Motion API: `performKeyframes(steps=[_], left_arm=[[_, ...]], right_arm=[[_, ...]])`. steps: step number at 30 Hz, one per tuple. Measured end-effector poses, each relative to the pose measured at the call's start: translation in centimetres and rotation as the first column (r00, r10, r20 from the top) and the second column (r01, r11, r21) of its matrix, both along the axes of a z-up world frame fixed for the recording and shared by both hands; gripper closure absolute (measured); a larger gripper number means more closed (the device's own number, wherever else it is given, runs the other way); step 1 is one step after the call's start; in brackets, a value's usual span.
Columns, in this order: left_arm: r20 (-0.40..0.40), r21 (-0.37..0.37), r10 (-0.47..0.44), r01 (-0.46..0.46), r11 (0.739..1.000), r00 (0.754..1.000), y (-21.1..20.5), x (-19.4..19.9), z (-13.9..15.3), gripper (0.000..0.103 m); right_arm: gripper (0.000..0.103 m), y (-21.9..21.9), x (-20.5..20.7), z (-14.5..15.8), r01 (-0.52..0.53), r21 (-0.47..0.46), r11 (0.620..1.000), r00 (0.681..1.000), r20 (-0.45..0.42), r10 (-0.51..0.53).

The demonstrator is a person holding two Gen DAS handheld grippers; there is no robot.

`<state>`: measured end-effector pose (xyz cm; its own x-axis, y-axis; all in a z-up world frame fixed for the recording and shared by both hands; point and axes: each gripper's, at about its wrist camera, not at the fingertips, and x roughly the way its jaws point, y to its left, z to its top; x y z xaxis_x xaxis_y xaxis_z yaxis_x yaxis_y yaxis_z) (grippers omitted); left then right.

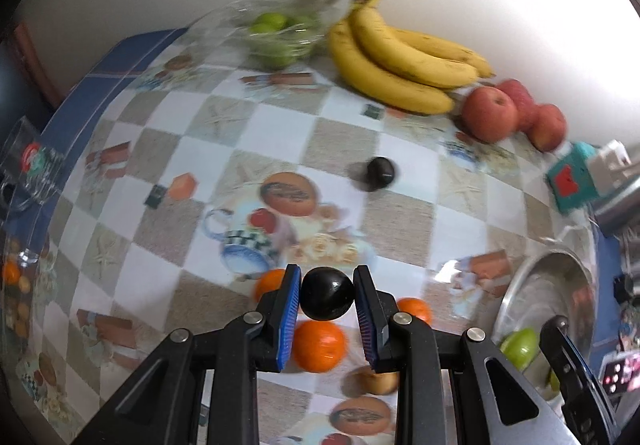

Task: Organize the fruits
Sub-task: 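Lift and carry both held plums over the steel plate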

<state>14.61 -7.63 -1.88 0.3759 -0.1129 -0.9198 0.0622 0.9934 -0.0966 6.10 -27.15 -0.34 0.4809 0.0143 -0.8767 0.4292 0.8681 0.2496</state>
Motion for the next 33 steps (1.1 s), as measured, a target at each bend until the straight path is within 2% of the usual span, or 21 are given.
performKeyframes(steps=[4, 7, 12, 17, 23, 33], left_arm=[[0.014, -0.008, -0.092, 0.092, 0.996, 0.996, -2.8, -1.3, 0.7, 0.074], [0.019, -0.023, -0.181, 0.182, 0.983, 0.983, -5.5, -2.5, 1.1, 0.074], [0.003, -0.043, -0.326, 0.326, 0.945, 0.945, -9.8, -5.1, 1.1, 0.074], [-0.031, -0.056, -0.420, 0.418, 0.907, 0.907, -12.9, -7.1, 0.5, 0.074], [-0.083, -0.074, -0.471, 0.466, 0.882, 0.878, -14.7, -8.4, -0.9, 0.074], [-0.132, -0.066, -0.482, 0.478, 0.876, 0.866, -15.4, -8.7, -2.5, 0.074]], right_arm=[[0.078, -2.4, -1.2, -0.2, 0.070, 0.004, 0.998, 0.998, -0.007, -0.070], [0.078, -4.1, -2.3, -0.2, 0.117, 0.002, 0.993, 0.993, -0.009, -0.117], [0.078, -6.4, -4.1, 0.4, 0.178, -0.008, 0.984, 0.984, -0.004, -0.179], [0.077, -7.7, -5.5, 0.7, 0.218, 0.002, 0.976, 0.976, -0.001, -0.218], [0.077, -8.4, -6.6, 0.7, 0.226, 0.049, 0.973, 0.974, 0.005, -0.227], [0.077, -8.1, -5.9, -1.8, 0.198, 0.097, 0.975, 0.980, -0.050, -0.194]])
